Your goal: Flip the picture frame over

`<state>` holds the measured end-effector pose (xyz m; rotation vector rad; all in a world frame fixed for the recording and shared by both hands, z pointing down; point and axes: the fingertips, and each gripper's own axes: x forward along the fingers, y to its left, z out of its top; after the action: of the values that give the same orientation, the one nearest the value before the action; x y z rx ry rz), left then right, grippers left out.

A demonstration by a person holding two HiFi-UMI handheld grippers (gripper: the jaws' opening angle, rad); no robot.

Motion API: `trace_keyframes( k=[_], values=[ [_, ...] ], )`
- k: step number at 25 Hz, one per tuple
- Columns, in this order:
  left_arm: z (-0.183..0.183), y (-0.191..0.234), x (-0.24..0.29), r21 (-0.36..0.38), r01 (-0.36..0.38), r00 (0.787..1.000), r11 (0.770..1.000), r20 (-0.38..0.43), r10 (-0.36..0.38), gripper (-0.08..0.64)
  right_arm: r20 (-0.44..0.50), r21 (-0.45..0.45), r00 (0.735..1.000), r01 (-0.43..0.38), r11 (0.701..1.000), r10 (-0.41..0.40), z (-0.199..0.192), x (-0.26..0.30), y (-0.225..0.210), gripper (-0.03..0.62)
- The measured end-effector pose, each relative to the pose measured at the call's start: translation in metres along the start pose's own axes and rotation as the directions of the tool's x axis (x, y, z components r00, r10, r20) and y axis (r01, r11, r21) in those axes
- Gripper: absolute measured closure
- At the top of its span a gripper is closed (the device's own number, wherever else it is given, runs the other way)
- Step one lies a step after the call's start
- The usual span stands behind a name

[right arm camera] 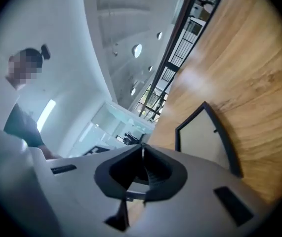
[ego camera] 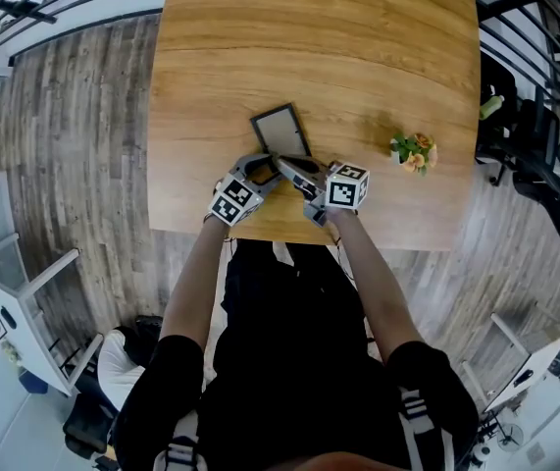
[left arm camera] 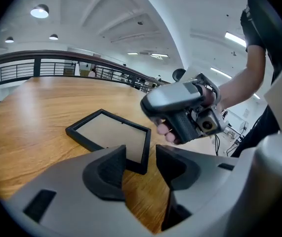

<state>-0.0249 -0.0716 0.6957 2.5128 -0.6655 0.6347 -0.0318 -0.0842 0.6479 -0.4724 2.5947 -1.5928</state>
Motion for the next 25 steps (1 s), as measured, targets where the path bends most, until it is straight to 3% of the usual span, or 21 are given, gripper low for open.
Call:
trace_keyframes(
  k=[2,6,9,11,15,17,20,22,25],
  values=[
    [0.0,0.0,0.004,0.013,-0.011,1.0,1.0,0.001,0.011,0.371,-0.043,-0.063,0.998,0.046,0.997,-0.049,-0.011,0.005,-0.003,0.583],
    [0.0,0.002,0.003,0.016,-0.007,1.0,1.0,-0.001,0.007,0.373,-0.011,-0.02,0.998,0.068,0.997,-0.069,-0.012,0.003,-0.005,0.594],
    [-0.006,0.0,0.003,0.015,0.004,1.0,1.0,-0.018,-0.004,0.372,-0.01,-0.138,0.98,0.195,0.971,-0.199,-0.007,-0.012,-0.022,0.529],
    [-0.004,-0.001,0.002,0.031,-0.002,1.0,1.0,-0.01,0.002,0.371,-0.015,-0.268,0.944,0.312,0.911,-0.328,0.0,-0.026,-0.038,0.482],
    [0.004,0.002,-0.011,0.073,-0.096,0.995,0.993,0.046,0.093,0.361,-0.014,-0.463,0.812,0.512,0.724,-0.583,0.011,-0.051,-0.073,0.4],
    [-0.002,0.005,-0.016,0.081,-0.153,0.988,0.985,0.039,0.151,0.352,-0.041,-0.478,0.763,0.552,0.683,-0.645,0.006,-0.055,-0.086,0.388],
    [-0.023,0.003,-0.012,0.083,-0.172,0.983,0.982,-0.053,0.176,0.34,-0.068,-0.44,0.714,0.606,0.663,-0.697,-0.002,-0.058,-0.101,0.416],
    [-0.031,0.0,-0.006,0.058,-0.16,0.981,0.985,-0.1,0.165,0.33,-0.067,-0.402,0.706,0.627,0.667,-0.705,-0.004,-0.057,-0.103,0.449],
    [-0.032,0.002,-0.002,0.01,-0.179,0.979,0.984,-0.099,0.18,0.327,-0.08,-0.377,0.707,0.631,0.678,-0.703,-0.005,-0.052,-0.103,0.488]
  ],
)
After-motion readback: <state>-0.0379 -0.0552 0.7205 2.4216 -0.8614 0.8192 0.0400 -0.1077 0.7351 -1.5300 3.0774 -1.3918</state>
